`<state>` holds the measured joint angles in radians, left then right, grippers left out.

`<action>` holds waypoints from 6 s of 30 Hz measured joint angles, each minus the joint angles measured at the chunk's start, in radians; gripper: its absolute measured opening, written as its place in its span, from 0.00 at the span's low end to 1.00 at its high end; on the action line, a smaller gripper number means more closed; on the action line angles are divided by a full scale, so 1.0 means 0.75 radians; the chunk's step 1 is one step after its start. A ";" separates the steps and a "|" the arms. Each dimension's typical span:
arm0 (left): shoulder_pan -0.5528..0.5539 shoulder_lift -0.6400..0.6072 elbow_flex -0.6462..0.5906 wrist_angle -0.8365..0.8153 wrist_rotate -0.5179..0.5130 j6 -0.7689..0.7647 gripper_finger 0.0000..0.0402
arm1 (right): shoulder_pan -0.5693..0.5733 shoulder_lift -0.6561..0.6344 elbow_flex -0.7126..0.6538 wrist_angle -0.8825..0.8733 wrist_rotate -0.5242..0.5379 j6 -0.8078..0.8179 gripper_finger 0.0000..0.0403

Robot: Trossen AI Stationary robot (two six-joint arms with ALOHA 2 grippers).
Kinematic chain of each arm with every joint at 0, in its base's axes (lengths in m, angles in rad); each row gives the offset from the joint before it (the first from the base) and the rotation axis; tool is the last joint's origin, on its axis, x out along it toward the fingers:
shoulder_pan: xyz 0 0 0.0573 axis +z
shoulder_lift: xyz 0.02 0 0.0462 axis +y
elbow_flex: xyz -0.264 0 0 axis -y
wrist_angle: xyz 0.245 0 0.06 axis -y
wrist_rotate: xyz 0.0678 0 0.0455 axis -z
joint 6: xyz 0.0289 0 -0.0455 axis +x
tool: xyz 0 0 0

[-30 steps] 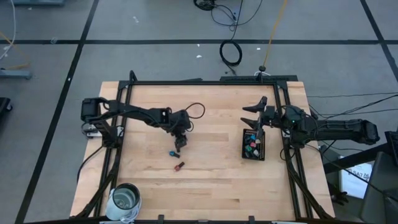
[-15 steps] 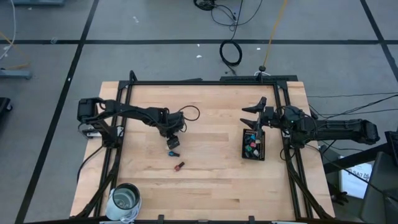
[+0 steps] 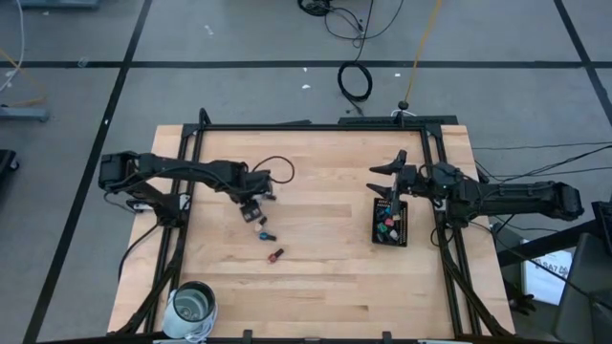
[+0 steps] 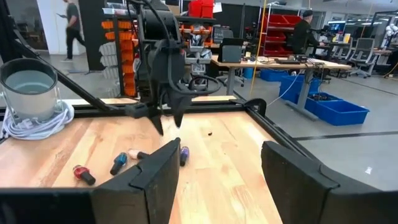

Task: Pick & Place Nail Polish
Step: Put the light blue nail polish into the black basket

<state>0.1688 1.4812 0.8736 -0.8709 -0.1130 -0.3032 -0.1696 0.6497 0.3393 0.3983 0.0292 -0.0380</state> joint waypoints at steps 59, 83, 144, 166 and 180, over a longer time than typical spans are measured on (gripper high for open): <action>0.064 0.128 -0.217 0.498 0.150 0.255 0.59 | -0.027 0.002 0.000 -0.040 -0.006 0.019 0.53; 0.059 0.122 -0.216 0.310 0.218 0.285 0.59 | -0.027 0.002 0.000 -0.040 -0.006 0.030 0.53; 0.017 0.101 -0.227 0.694 0.058 0.531 0.10 | -0.025 0.002 0.001 -0.063 -0.006 0.098 0.53; 0.072 0.067 -0.214 1.714 0.735 -0.005 0.09 | -0.025 0.273 0.002 -0.045 0.106 -0.051 0.53; 0.072 0.093 -0.200 1.720 0.931 -0.119 0.09 | -0.018 0.825 0.008 0.460 0.100 -0.421 0.53</action>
<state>0.2230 1.5512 0.7235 0.4190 0.5852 -0.3922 -0.1829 1.2687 0.3450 0.7430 0.1041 -0.3538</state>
